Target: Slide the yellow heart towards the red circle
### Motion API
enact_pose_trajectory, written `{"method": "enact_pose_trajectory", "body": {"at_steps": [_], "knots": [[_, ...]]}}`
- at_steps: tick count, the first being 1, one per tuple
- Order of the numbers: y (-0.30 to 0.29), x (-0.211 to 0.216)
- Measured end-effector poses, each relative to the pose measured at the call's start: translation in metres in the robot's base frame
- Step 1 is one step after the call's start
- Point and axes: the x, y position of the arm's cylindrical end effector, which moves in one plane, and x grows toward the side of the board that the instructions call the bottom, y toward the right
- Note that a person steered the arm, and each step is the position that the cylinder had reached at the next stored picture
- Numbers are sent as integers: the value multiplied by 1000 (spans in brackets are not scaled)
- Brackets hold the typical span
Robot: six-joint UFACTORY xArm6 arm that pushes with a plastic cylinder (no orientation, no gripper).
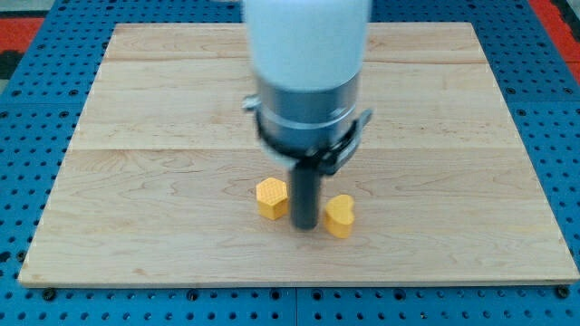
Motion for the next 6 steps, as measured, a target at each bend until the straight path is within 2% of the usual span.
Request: {"method": "enact_pose_trajectory", "body": {"at_steps": [1, 2, 3, 4, 5, 6], "knots": [[46, -6], [0, 22], [51, 56], [96, -19], [98, -107], [131, -73]]}}
